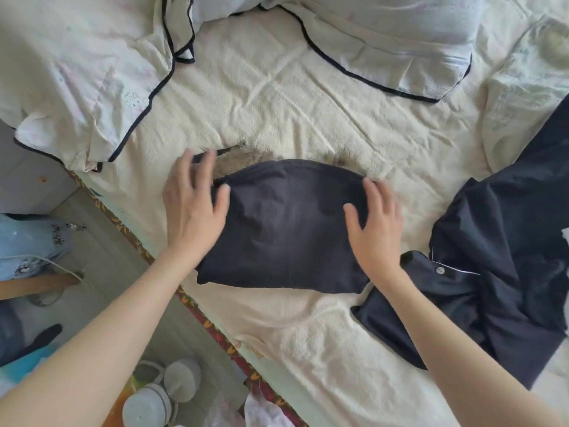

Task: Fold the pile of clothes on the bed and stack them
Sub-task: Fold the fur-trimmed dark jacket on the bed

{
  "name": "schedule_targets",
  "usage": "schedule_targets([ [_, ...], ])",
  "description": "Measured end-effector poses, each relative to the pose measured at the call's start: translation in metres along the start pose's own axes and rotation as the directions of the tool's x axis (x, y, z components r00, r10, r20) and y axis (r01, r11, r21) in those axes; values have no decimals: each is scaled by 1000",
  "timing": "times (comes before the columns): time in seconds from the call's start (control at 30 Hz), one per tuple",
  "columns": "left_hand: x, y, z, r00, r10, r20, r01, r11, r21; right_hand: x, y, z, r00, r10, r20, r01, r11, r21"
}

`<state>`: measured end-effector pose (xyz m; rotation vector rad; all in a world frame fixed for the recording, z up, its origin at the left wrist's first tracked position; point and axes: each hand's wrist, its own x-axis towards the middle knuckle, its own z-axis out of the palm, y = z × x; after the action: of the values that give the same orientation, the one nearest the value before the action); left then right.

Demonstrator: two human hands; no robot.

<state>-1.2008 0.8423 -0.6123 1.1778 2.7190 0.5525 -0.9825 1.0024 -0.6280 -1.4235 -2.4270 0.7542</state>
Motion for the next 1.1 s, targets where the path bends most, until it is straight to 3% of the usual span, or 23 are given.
schedule_targets([
  [0.07, -11, 8, 12, 969, 217, 121, -237, 954, 182, -7, -1, 9, 981, -175, 84, 187, 969, -161],
  [0.13, -10, 10, 26, 921, 246, 301, -326, 911, 252, -5, 3, 18, 954, -213, 210, 261, 936, -236],
  [0.3, 18, -13, 57, 885, 1, 465, -195, 909, 369, 18, 19, 43, 931, -153, 330, 259, 916, -306],
  [0.5, 35, -15, 66, 784, -90, 614, -185, 911, 369, 26, 28, 63, 885, -60, 462, 278, 864, -419],
  [0.57, 34, -10, 59, 793, -68, 605, -171, 929, 328, 28, 24, 56, 876, -61, 478, 266, 888, -374],
  [0.63, 24, -3, 48, 867, 2, 498, -101, 980, 173, 24, 21, 44, 886, -95, 454, 234, 937, -260],
  [0.73, 3, 2, 30, 986, 29, 162, -12, 994, -106, 3, 19, 26, 941, -138, 308, 136, 990, 30],
  [0.83, -13, -7, 22, 987, -161, 10, 159, 962, -221, -18, 22, 16, 983, 99, 153, -137, 955, 262],
  [0.9, -18, -15, 23, 917, -390, 84, 395, 862, -317, -17, 25, 13, 914, 362, 180, -404, 841, 360],
  [0.97, -16, -25, 26, 787, -570, 234, 614, 691, -382, -10, 30, 14, 799, 516, 308, -601, 683, 415],
  [1.1, -11, -36, 25, 729, -560, 395, 685, 605, -406, 8, 37, 17, 700, 540, 467, -714, 549, 434],
])
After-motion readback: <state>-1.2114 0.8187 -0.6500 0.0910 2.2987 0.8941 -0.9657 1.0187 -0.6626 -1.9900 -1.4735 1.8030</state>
